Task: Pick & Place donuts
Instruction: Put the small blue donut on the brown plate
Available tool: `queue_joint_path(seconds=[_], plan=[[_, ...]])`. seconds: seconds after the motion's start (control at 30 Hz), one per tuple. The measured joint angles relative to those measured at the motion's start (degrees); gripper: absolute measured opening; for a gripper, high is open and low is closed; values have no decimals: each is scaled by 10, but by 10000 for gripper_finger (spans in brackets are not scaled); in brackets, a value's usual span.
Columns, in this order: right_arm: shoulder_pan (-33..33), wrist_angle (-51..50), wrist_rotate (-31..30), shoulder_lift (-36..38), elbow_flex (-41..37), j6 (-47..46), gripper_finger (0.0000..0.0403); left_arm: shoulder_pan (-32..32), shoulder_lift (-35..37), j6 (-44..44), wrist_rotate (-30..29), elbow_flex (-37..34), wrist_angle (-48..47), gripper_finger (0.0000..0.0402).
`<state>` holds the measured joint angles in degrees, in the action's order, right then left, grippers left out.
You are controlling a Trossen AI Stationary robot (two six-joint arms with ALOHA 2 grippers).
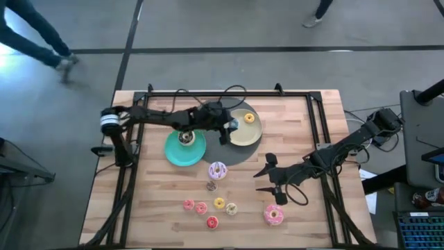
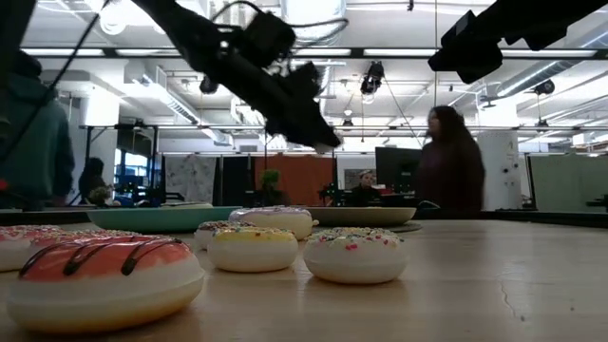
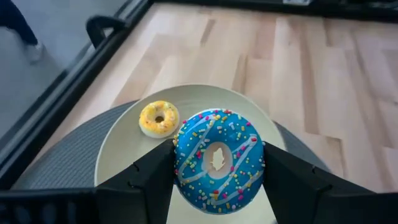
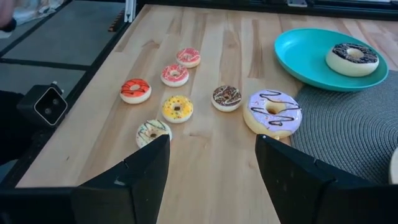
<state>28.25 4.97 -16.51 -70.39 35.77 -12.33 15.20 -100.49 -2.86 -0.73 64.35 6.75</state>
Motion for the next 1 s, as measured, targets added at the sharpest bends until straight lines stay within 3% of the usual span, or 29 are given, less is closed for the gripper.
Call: queue_joint_path(seconds=[0.5,1.0], plan=[[0,-4,0,0,0,-8,228,55,-189,-21,18,244,-193,195],[0,-1,0,0,-6,-6,228,71,-185,25,19,316,-316,195]])
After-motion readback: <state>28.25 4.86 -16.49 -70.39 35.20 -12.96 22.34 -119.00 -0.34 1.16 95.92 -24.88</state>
